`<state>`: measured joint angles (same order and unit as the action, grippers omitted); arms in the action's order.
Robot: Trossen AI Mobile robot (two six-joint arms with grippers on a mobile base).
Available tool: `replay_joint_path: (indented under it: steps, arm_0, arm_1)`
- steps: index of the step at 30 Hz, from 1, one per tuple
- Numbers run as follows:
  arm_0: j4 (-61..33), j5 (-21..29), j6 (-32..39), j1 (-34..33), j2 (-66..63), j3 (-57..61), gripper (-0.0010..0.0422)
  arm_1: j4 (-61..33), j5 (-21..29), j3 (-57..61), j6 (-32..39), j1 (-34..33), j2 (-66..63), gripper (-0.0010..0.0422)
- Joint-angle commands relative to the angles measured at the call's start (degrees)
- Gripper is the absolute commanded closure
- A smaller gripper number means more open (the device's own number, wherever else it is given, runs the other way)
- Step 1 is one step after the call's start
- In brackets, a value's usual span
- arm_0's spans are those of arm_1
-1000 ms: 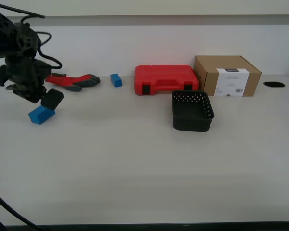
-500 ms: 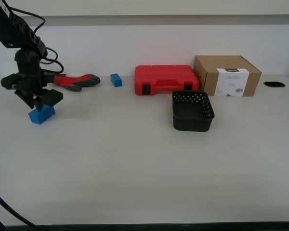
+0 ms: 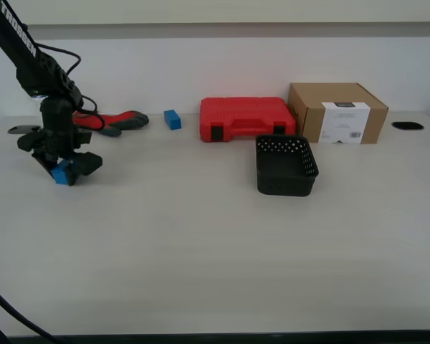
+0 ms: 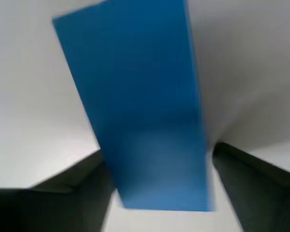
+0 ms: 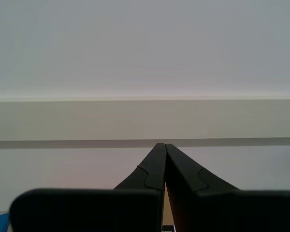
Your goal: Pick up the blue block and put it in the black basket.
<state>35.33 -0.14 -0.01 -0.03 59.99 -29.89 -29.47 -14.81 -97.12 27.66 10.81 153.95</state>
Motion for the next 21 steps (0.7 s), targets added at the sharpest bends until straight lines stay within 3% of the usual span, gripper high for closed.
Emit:
replay_joint_path:
  steps: [1,4,9,14,17,21]
  arm_0:
    - [0.1,0.0,0.0,0.0,0.0,-0.1,0.0413]
    - [0.1,0.0,0.0,0.0,0.0,-0.1,0.0413]
    - [0.2,0.0,0.0,0.0,0.0,-0.1,0.0413]
    - [0.1,0.0,0.0,0.0,0.0,-0.1,0.0413]
    - [-0.2,0.0,0.0,0.0,0.0,-0.1,0.0413]
    - [0.0,0.0,0.0,0.0,0.0,-0.1,0.0413]
  arm_1:
    - [-1.1,2.6,-1.9,0.1,0.1,2.4,0.0314]
    - [-3.4,3.8,-3.4,1.7,0.0,1.9,0.0421]
    - [-7.9,4.8,-5.7,1.2,-0.6,-2.1,0.0415]
    - [-11.8,5.3,-5.8,0.7,-6.8,-11.5,0.0414]
    - [-8.2,8.6,-5.8,1.4,-15.0,-16.7,0.0414]
    - [3.5,13.4,-7.4,1.6,-25.9,-17.0,0.0414]
